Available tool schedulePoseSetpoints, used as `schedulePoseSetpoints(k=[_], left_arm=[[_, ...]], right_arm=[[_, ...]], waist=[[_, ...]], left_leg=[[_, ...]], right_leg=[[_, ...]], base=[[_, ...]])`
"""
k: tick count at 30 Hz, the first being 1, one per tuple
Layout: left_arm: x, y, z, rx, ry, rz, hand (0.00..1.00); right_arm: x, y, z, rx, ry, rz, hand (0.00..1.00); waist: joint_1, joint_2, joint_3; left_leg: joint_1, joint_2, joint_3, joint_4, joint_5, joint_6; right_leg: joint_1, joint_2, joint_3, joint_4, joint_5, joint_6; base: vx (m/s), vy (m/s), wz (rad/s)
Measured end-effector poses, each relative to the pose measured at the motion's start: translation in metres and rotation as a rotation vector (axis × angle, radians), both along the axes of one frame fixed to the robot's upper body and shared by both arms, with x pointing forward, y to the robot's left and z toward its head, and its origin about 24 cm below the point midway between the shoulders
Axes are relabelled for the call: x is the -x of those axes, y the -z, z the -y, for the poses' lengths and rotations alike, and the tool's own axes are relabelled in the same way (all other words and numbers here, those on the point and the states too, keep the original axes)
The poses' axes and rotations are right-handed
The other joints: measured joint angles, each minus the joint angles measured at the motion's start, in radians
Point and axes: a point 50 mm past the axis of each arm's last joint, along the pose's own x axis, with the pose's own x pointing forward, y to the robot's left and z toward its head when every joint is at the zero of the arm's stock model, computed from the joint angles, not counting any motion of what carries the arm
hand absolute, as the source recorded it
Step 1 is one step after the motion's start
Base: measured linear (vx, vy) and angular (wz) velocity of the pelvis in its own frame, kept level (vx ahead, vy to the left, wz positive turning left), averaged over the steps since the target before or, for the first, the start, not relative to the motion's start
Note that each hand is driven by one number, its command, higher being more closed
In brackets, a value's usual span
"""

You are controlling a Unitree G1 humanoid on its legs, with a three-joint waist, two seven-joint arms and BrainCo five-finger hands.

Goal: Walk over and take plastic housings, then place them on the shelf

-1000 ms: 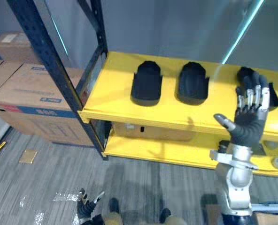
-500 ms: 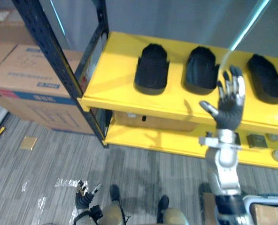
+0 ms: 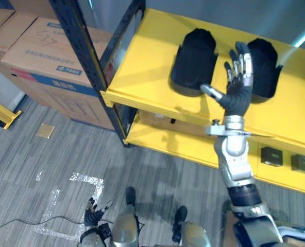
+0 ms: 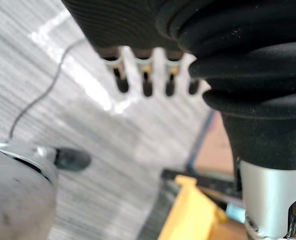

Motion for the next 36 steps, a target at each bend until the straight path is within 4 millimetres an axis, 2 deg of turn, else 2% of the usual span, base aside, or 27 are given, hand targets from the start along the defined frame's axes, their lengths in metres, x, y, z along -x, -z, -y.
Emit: schedulePoseSetpoints(k=[3, 6, 10, 14, 18, 21, 25, 31, 36], left_arm=[[-0.003, -0.001, 0.002, 0.01, 0.018, 0.009, 0.0], [-0.003, -0.001, 0.003, 0.012, 0.024, 0.011, 0.0], [-0.005, -0.001, 0.004, 0.018, 0.032, 0.017, 0.0], [-0.012, -0.002, 0.011, 0.08, 0.022, 0.042, 0.0], [-0.016, -0.003, 0.012, 0.105, 0.026, 0.064, 0.0], [-0.02, -0.004, 0.019, 0.119, 0.052, 0.072, 0.0], [-0.024, -0.004, 0.021, 0.127, 0.063, 0.063, 0.0], [-0.025, -0.004, 0.022, 0.13, 0.069, 0.058, 0.0], [-0.026, -0.004, 0.029, 0.137, 0.101, 0.055, 0.0]], right_arm=[[-0.008, -0.009, 0.007, -0.051, 0.109, 0.015, 0.0], [-0.015, -0.006, 0.017, -0.085, 0.165, -0.025, 0.0], [-0.026, -0.001, 0.024, -0.106, 0.193, -0.096, 0.0], [-0.043, -0.004, 0.028, -0.104, 0.223, -0.164, 0.0], [-0.054, 0.001, 0.038, -0.134, 0.222, -0.227, 0.0], [-0.058, -0.006, 0.048, -0.135, 0.215, -0.225, 0.0], [-0.06, -0.015, 0.049, -0.11, 0.201, -0.209, 0.0], [-0.069, -0.004, 0.059, -0.12, 0.271, -0.306, 0.0], [-0.073, -0.012, 0.063, -0.149, 0.324, -0.302, 0.0]], waist=[[0.008, 0.016, 0.034], [0.011, 0.027, 0.047], [0.012, 0.032, 0.056], [0.013, 0.053, 0.076], [0.019, 0.055, 0.079], [0.026, 0.07, 0.087], [0.027, 0.088, 0.096], [0.027, 0.092, 0.098], [0.03, 0.106, 0.105]], left_leg=[[-0.004, 0.008, -0.003, 0.0, 0.0, -0.005], [-0.006, 0.01, -0.005, 0.0, 0.007, -0.008], [-0.008, 0.01, -0.006, 0.0, 0.011, -0.006], [-0.009, 0.01, -0.016, 0.0, 0.012, -0.007], [-0.018, 0.01, -0.033, 0.0, 0.014, -0.009], [-0.021, 0.008, -0.039, 0.0, 0.014, -0.009], [-0.022, 0.009, -0.041, 0.0, 0.015, -0.009], [-0.022, 0.01, -0.042, 0.0, 0.015, -0.01], [-0.022, 0.011, -0.032, 0.0, 0.015, -0.01]], right_leg=[[-0.018, 0.003, 0.0, 0.028, -0.012, -0.007], [-0.025, 0.002, -0.001, 0.041, -0.017, -0.006], [-0.032, 0.002, -0.001, 0.05, -0.017, -0.002], [-0.032, 0.002, -0.004, 0.053, -0.019, -0.001], [-0.033, 0.002, -0.02, 0.059, -0.025, 0.002], [-0.033, 0.0, -0.024, 0.061, -0.025, 0.002], [-0.034, 0.0, -0.025, 0.066, -0.027, 0.003], [-0.037, 0.0, -0.025, 0.071, -0.029, 0.002], [-0.043, 0.0, -0.02, 0.073, -0.03, 0.001]], base=[[-0.04, -0.02, 0.01], [0.0, 0.0, 0.0], [0.01, -0.011, -0.02], [0.01, -0.007, 0.03], [0.03, -0.021, 0.11], [0.03, -0.015, 0.07], [0.01, -0.003, 0.01], [0.0, 0.0, 0.0], [0.0, -0.005, -0.04]])
